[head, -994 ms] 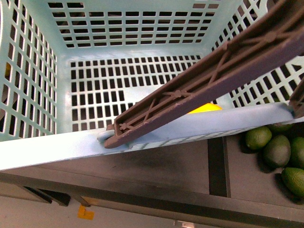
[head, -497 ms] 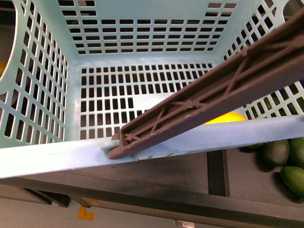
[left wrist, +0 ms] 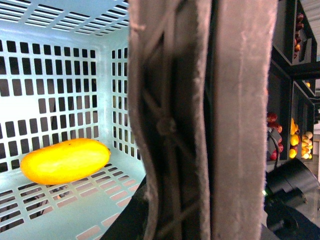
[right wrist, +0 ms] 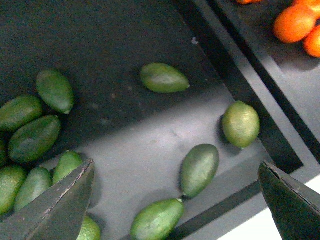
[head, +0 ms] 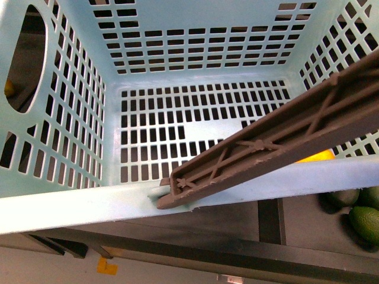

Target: Pick mango and avocado into basket

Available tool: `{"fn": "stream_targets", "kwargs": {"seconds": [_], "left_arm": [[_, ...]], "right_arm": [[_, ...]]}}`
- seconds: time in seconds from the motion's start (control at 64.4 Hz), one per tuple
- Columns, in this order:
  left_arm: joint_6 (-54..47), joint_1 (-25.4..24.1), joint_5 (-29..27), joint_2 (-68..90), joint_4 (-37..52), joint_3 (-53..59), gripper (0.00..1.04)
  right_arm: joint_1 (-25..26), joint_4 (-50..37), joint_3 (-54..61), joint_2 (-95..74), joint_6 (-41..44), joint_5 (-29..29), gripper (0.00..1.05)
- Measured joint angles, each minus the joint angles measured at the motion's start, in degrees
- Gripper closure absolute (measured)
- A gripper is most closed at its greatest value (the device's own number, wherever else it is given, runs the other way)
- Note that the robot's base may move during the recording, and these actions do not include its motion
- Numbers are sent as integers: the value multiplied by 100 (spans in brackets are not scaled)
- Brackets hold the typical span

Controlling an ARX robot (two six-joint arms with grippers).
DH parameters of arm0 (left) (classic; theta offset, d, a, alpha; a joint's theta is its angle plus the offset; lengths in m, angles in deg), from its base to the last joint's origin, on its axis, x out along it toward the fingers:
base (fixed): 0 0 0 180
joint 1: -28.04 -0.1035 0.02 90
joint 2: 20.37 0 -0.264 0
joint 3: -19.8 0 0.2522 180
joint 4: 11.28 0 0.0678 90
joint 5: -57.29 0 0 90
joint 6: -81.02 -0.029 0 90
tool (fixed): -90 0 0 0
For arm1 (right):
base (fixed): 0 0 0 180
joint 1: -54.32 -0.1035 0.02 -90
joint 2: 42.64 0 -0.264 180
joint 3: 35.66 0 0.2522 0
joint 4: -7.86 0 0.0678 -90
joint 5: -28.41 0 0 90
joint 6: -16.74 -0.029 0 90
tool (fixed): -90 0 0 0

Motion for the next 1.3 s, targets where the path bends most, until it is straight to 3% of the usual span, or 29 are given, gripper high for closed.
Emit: {"fn": "stream_targets", "kwargs": {"seconds": [0.373, 0.621, 1.305], "left_arm": [[-2, -4, -33, 0, 0, 0, 91], [-2, -4, -39, 0, 0, 0, 91], [-2, -4, -37, 0, 0, 0, 91]], "right_arm": [[-870, 710, -2999, -3246, 603, -225, 9], [-1025, 1532, -5171, -4903, 769, -562, 9], [-1209, 2164, -6981, -6157, 369, -938, 9]]}}
